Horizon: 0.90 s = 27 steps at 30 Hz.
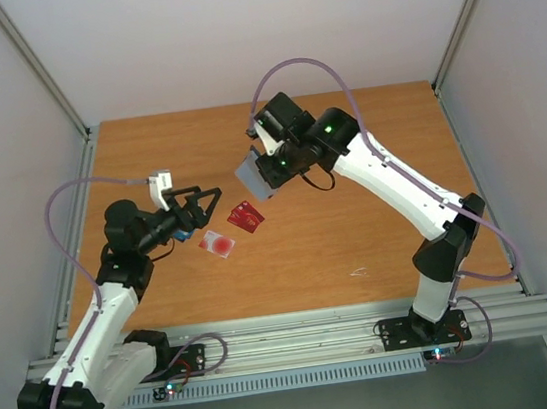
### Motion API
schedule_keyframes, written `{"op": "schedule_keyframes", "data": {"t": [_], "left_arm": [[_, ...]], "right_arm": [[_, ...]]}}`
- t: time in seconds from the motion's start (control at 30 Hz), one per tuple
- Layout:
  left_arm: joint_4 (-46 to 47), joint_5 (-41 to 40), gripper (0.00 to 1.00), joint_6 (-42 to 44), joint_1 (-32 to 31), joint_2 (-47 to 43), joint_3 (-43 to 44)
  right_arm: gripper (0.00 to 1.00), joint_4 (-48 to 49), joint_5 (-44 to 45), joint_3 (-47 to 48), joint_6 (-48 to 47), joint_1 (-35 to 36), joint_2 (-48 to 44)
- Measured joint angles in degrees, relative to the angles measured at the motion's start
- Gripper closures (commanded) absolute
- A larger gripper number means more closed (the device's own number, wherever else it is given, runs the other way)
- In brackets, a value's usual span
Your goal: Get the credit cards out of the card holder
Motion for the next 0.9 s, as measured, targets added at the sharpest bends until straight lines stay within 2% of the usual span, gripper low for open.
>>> {"op": "schedule_keyframes", "data": {"t": [0.13, 0.3, 0.4, 0.67, 0.83, 0.9], "left_arm": [[-0.68, -1.07, 0.01, 0.92, -2.16, 0.00, 0.00], [-1.88, -5.51, 0.01, 0.61, -1.95, -0.28, -0.31], [0.15, -5.31, 0.01, -1.16, -0.85, -1.27, -1.99], [10.95, 5.22, 0.01, -6.80, 1.25, -2.80, -2.86], [16.41, 12.11, 0.01, -9.44, 1.20, -2.84, -0.13], [17.73, 14.40, 0.12, -10.40, 1.09, -2.91, 1.29]], "right_arm": [[0.99, 1.90, -5.07, 0.48, 1.44, 1.31, 0.33], [0.99, 10.01, -18.08, -3.17, 1.57, 1.25, -2.40], [0.99, 13.53, -26.95, -5.68, 0.85, 0.87, -4.50], [0.99, 21.57, -45.33, -14.32, -2.34, -2.54, -11.52], [0.99, 24.24, -53.70, -14.75, -3.58, -4.55, -13.53], [0.99, 25.68, -56.30, -14.86, -3.63, -5.14, -13.81]]}}
